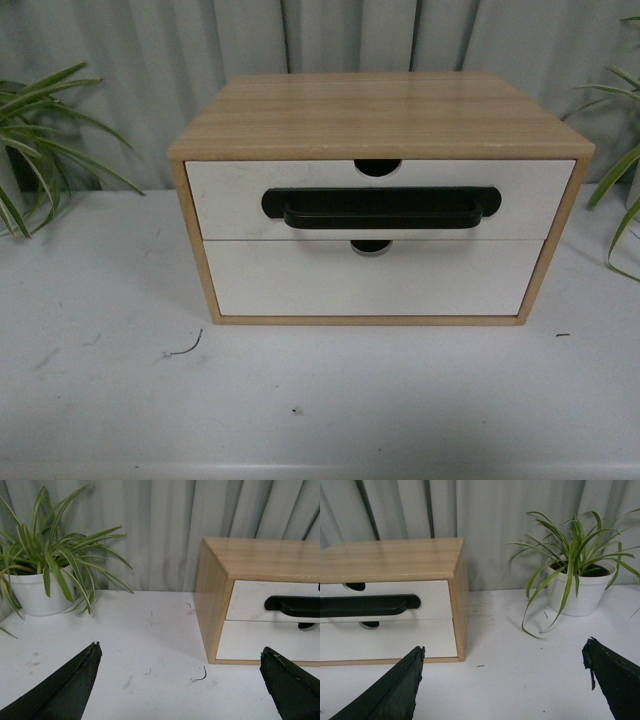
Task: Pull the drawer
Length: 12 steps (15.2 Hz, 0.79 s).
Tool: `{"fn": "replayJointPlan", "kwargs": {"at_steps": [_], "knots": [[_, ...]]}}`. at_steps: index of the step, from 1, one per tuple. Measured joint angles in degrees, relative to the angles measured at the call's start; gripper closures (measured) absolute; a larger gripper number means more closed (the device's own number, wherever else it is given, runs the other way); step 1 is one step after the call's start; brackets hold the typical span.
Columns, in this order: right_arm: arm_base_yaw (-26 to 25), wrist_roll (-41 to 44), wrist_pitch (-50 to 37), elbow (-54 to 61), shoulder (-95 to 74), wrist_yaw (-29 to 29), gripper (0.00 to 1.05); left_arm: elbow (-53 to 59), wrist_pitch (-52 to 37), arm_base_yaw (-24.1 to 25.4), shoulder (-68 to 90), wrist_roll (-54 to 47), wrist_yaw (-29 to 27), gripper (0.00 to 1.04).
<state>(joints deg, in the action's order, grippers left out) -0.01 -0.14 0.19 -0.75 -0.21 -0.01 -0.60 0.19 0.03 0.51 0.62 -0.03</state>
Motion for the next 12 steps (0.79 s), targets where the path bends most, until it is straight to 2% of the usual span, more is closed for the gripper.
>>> {"fn": "replayJointPlan", "kwargs": {"at_steps": [12], "knots": [[0.00,0.00,0.02,0.00,0.00,0.02,0.06,0.00,0.00,0.00,0.00,-0.02,0.00,0.07]]}}
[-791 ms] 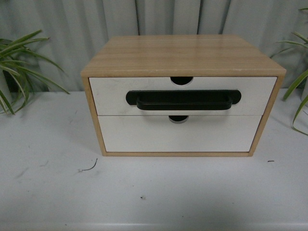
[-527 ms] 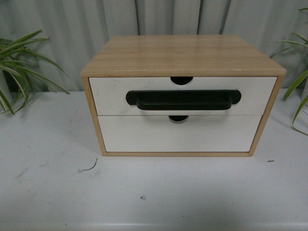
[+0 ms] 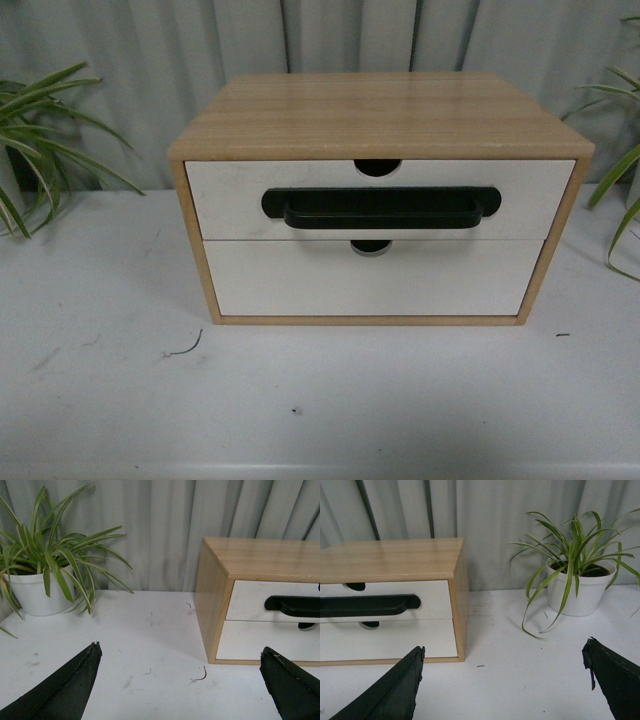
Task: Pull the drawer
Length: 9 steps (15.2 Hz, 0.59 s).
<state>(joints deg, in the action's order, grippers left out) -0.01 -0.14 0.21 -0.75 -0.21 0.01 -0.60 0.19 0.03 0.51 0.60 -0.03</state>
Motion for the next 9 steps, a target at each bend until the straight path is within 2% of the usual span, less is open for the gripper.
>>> {"fn": "replayJointPlan", "kwargs": {"at_steps": [2,3,4,5,6,9], "knots": [[-0.13,-0.24,0.63,-0.07,-0.15,0.42,0.06,0.02,0.00,0.00,0.00,0.00,0.00,0.07],[-2.29,-1.97,1.31,-1.16,-5.09,5.16,0.06,-0.61,2.69,-0.85,0.59,0.92,-2.58,0.07],[-2.93,-3.63,-5.29,-3.26,-15.04,5.05,0.06,-5.95,11.23,-7.15,9.73,8.81,-17.16,0.07],[-0.68,-3.85,-11.96,-5.20,-21.77,4.35,0.06,-8.63,6.25,-5.84,17.11,14.27,-24.17,0.07],[2.10,-3.74,-19.54,-8.13,-29.88,2.51,0.06,-10.88,-0.61,-2.99,23.06,16.55,-26.05,0.07],[7.72,-0.09,-35.19,-20.04,-53.31,0.24,0.06,-19.30,-18.67,-1.57,45.35,17.00,-17.62,0.07]]}}
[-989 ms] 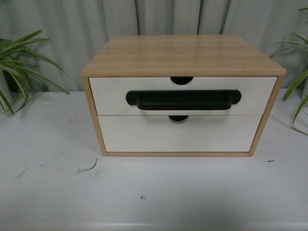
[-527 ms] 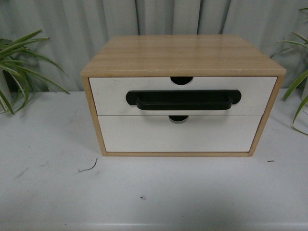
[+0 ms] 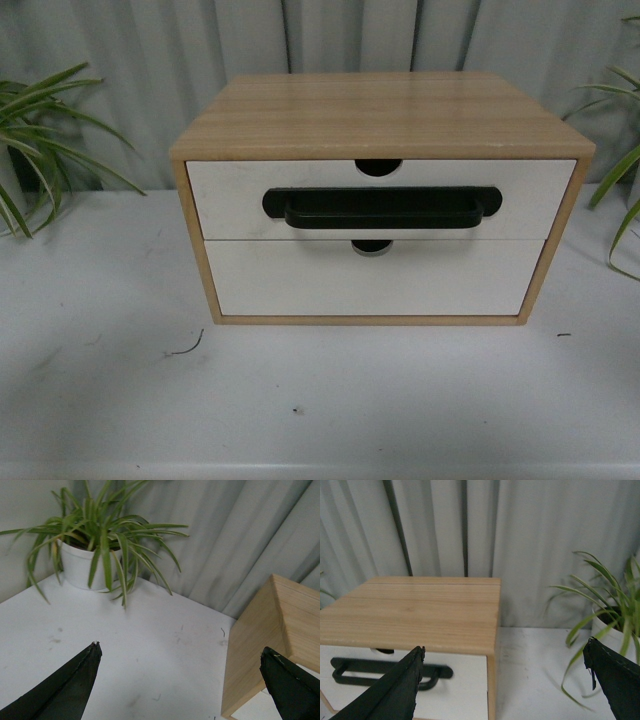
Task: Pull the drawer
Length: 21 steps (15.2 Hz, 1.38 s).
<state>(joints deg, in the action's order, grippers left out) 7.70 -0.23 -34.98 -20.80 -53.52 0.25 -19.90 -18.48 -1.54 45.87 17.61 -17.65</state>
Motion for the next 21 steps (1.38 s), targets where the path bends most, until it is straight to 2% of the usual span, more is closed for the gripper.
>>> {"fn": "replayJointPlan", "kwargs": {"at_steps": [3,5,8,9,11,13,15,17,21], "knots": [[3.54,9.75,-4.17,-14.75,-20.37,2.08,0.06,-12.59,-7.39,-3.91,20.68,-5.05,8.28,0.07],[5.22,19.63,-2.49,-19.61,-27.32,8.96,0.06,-20.00,-4.83,-8.55,28.76,-13.75,16.81,0.07],[5.20,38.93,7.32,-23.85,-29.68,20.52,0.06,-29.16,7.67,-13.40,34.58,-31.15,29.09,0.07],[4.35,47.74,13.05,-26.53,-30.21,25.14,0.06,-33.27,13.07,-14.58,36.17,-37.18,31.93,0.07],[2.23,63.28,25.09,-31.95,-32.26,29.14,0.06,-40.26,24.94,-17.18,39.78,-48.96,35.63,0.07],[-0.46,81.90,37.83,-37.46,-35.28,29.31,0.06,-47.34,39.04,-20.50,44.35,-61.31,36.94,0.07],[-1.77,94.03,48.98,-41.90,-38.10,27.30,0.06,-52.68,47.25,-23.28,48.70,-70.49,34.58,0.07],[-1.66,97.77,54.36,-44.04,-39.58,24.74,0.06,-55.89,48.26,-23.89,52.89,-73.70,32.54,0.07],[2.27,99.38,53.37,-44.70,-43.69,24.76,0.06,-58.88,45.31,-24.24,58.16,-74.23,31.41,0.07]]}}
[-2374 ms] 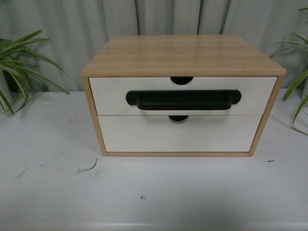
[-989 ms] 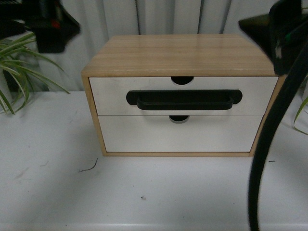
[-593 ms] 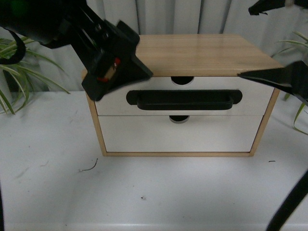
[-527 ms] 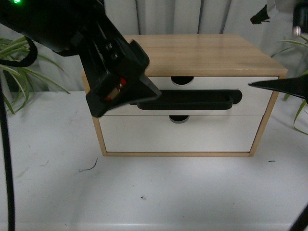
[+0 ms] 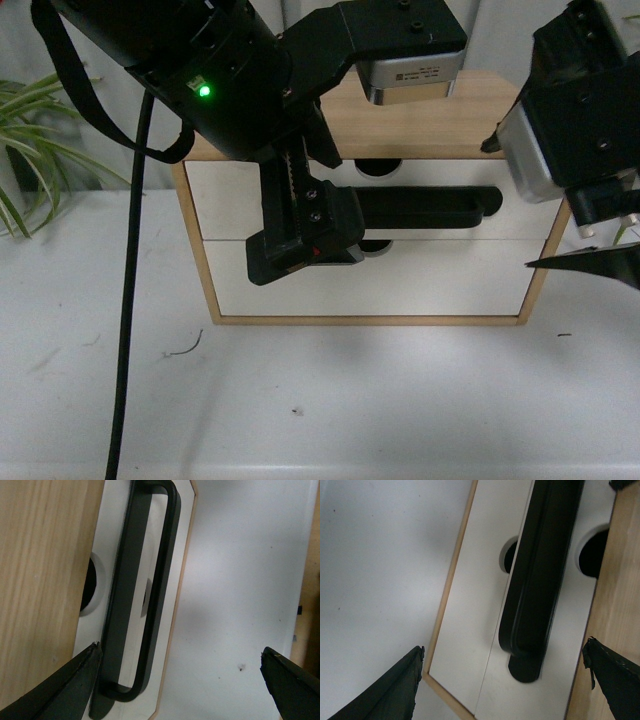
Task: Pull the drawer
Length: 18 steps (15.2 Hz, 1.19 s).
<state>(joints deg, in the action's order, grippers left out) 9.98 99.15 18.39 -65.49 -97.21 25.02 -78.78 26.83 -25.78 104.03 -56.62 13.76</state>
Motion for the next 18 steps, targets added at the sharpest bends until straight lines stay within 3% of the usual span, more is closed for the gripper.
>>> {"fn": "replayJointPlan", "kwargs": {"at_steps": [3,18], "knots": [[3.50,0.39,-3.02,-1.81,-6.36,0.70,0.06,-0.17,-3.80,0.11,1.99,1.18,0.35,0.07],[2.71,0.57,-3.50,-4.15,-10.54,-0.98,0.06,0.98,-7.21,0.39,7.15,1.27,-1.29,0.07]]}}
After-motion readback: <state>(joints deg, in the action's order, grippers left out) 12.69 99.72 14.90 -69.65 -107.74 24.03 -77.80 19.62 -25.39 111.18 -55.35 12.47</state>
